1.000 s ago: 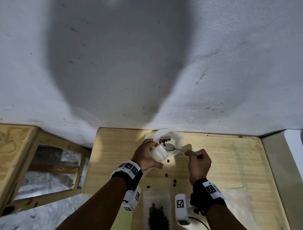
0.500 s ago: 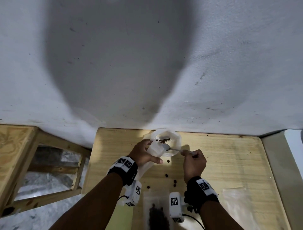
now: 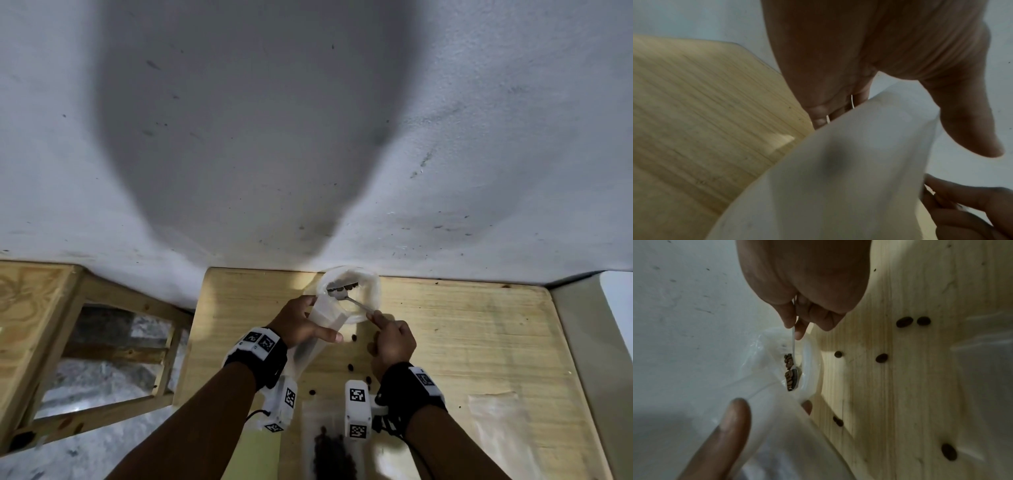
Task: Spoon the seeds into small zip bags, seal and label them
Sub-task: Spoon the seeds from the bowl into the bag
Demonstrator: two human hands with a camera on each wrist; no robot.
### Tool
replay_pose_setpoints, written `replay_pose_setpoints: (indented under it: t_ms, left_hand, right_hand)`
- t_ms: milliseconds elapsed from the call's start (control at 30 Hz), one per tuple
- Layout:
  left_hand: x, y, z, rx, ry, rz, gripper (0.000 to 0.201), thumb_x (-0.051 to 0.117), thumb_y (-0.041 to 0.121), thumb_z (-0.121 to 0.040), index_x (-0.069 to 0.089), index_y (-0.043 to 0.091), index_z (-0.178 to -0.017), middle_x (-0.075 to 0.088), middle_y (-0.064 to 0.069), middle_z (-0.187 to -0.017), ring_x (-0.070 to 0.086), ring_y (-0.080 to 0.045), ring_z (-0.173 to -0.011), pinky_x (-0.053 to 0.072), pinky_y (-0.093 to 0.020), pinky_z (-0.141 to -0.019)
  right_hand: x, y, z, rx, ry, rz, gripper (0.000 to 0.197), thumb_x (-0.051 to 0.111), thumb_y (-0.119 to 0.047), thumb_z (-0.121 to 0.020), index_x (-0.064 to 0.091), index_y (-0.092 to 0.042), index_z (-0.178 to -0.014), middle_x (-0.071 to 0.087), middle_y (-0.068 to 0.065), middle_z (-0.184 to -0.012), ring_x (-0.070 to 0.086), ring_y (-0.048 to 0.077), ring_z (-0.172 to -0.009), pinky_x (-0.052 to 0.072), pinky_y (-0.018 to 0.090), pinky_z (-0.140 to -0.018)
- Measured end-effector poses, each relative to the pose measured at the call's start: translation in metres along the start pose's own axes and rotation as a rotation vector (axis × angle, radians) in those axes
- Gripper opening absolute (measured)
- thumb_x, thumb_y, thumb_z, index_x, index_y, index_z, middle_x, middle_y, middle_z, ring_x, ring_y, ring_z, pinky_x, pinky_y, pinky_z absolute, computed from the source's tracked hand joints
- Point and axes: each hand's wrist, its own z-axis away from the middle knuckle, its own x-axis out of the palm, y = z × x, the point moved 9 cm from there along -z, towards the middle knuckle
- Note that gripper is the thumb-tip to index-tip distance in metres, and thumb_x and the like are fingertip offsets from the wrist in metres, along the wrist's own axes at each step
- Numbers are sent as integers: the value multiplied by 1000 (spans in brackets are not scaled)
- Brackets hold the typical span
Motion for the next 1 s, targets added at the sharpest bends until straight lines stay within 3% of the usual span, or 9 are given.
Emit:
replay_pose_setpoints:
  t_ms: [167,300,500,633,800,867,933,967,1000]
  left_hand:
    - [-4,3,1,-2,8,79,80,96,42,-40,68,26,-113,73,9,-109,65,-13,-107,52,-39,-98]
    - [-6,4,2,-4,21,126,76,96,39,-43,68,24,-112,73,8,-109,65,-14,-107,52,-37,-96]
    - [-6,7,4,20,38,136,81,97,38,-42,67,26,-116,72,8,-111,64,-14,-108,52,-38,-97]
    - [-5,9,6,10,38,75,100,96,40,-40,57,22,-130,66,6,-121,60,-17,-114,51,-35,-95]
    - [-4,11,6,-2,47,-4,118,94,53,-31,50,24,-137,61,6,-128,58,-17,-116,51,-41,-99]
    - [-4,12,6,0,51,-19,121,94,59,-28,51,25,-136,61,7,-128,58,-16,-116,51,-43,-100]
    - [-4,12,5,8,54,-42,125,92,64,-26,50,26,-137,60,6,-131,57,-17,-117,51,-42,-100]
    - [-3,13,5,12,52,-52,124,92,64,-27,50,26,-138,59,6,-132,57,-17,-117,51,-41,-99]
    - [-2,14,5,10,51,-57,121,92,62,-30,50,26,-138,59,6,-132,57,-17,-117,51,-39,-98]
  right_hand:
    - [-8,-2,-7,-13,-73,4,43,79,-14,-81,41,-22,-64,40,2,-62,33,14,-48,26,26,-42]
    - [-20,-10,-12,-74,-108,43,43,76,-11,-83,40,-23,-62,41,6,-69,30,14,-49,24,26,-43]
    - [-33,-36,-7,-182,-160,57,45,68,-3,-87,37,-23,-62,51,15,-78,26,12,-45,22,25,-43]
    - [-40,-66,1,-267,-210,20,42,65,1,-87,37,-20,-63,55,21,-78,23,14,-46,19,25,-46]
    - [-34,-116,26,-463,-323,37,28,66,1,-89,43,-5,-73,54,11,-58,28,13,-46,22,26,-47]
    - [-22,-134,40,-581,-368,117,35,67,3,-88,38,-6,-72,62,28,-72,47,10,-45,34,22,-46]
    - [-5,-145,55,-714,-437,256,40,73,1,-85,37,-9,-70,56,36,-78,64,25,-56,43,25,-57]
    - [3,-148,63,-776,-471,338,42,76,-2,-84,38,-11,-70,54,30,-73,59,30,-54,40,27,-57]
    - [11,-148,71,-836,-503,416,42,77,-4,-84,40,-14,-69,54,16,-64,50,24,-47,36,26,-53]
